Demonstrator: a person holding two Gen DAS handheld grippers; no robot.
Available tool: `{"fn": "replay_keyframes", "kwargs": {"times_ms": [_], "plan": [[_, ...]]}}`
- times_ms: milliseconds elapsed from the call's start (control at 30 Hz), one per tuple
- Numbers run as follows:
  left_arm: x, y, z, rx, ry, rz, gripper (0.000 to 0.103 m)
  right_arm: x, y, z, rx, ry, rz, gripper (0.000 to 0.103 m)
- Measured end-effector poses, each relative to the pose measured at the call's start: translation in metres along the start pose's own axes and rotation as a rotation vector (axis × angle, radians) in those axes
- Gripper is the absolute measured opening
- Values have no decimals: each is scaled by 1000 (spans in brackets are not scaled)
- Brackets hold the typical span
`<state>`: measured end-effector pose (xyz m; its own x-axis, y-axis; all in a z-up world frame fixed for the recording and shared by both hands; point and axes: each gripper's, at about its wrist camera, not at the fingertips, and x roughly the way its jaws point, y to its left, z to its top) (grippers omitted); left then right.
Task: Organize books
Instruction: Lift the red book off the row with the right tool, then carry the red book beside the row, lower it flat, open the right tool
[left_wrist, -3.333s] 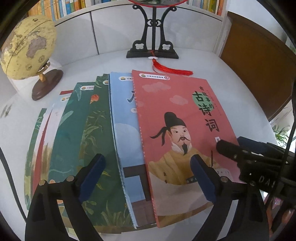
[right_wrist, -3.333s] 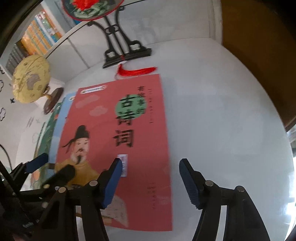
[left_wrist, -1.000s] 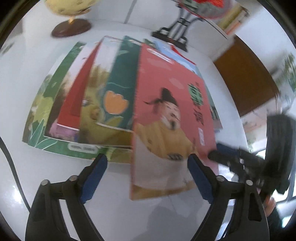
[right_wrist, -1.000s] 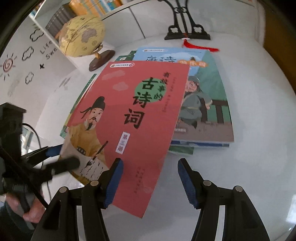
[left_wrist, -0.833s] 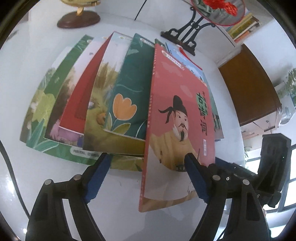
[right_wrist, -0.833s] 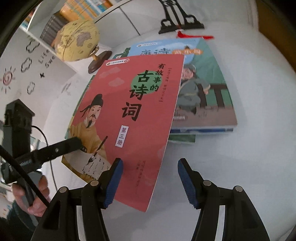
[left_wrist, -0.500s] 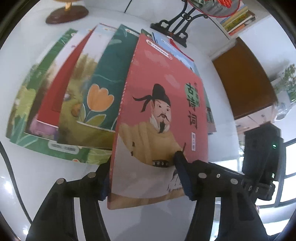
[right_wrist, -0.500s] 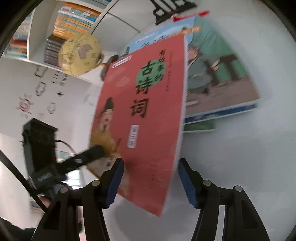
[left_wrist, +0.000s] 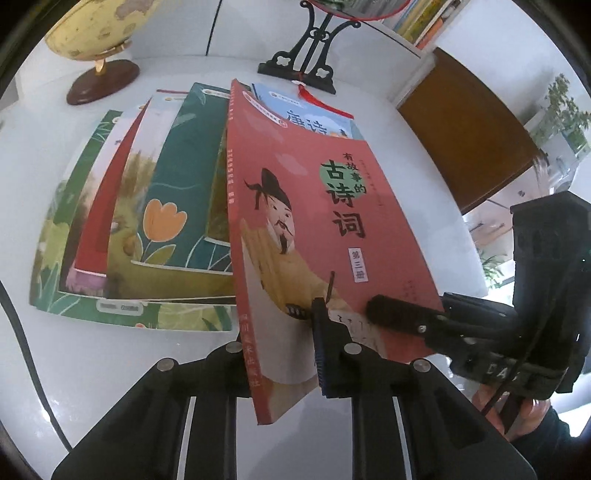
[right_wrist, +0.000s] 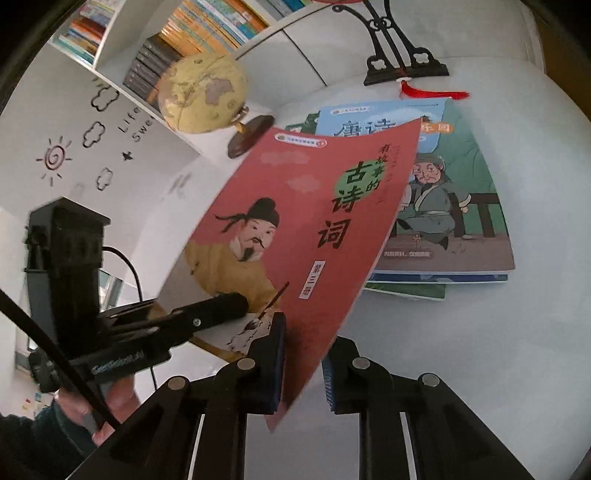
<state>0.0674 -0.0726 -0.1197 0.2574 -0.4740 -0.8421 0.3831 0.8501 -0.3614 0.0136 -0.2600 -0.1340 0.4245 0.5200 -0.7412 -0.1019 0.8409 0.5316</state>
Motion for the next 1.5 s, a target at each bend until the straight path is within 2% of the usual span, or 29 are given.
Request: {"fn": "replay_keyframes", "kwargs": {"times_ms": [133,267,367,500,667,800,933,1100,1233,1333,1500], "plan": [[-2,-4,0,12,-28,-6,16,5,-2,2,5,-13,-23,18],[-19,-22,-1,118,-120,83,16,-7,31,6,-162,-74,-160,17],[-34,-20,-1,126,-152,79,16,-13,50,7,-255,-96,-218,17],[-65,-9,-5,138,-207,105,16,-18,72,11,-305,-120,-221,17],[-112,16,-7,136,-276,125,16,-12,127,17,-378,-165,-225,17],[-161,46,-9,146,-336,159,16,-11,180,20,-413,-211,-210,17],[-211,92,-10,121,-400,197,16,0,246,24,-451,-263,-196,17],[-249,142,-13,113,-443,244,16,30,324,30,-489,-296,-175,17],[-255,192,-17,93,-446,248,16,60,362,33,-504,-295,-169,17],[-246,225,-24,62,-428,249,16,97,382,34,-488,-260,-167,17],[-220,278,-30,-7,-380,224,16,154,391,33,-468,-195,-166,17]]}}
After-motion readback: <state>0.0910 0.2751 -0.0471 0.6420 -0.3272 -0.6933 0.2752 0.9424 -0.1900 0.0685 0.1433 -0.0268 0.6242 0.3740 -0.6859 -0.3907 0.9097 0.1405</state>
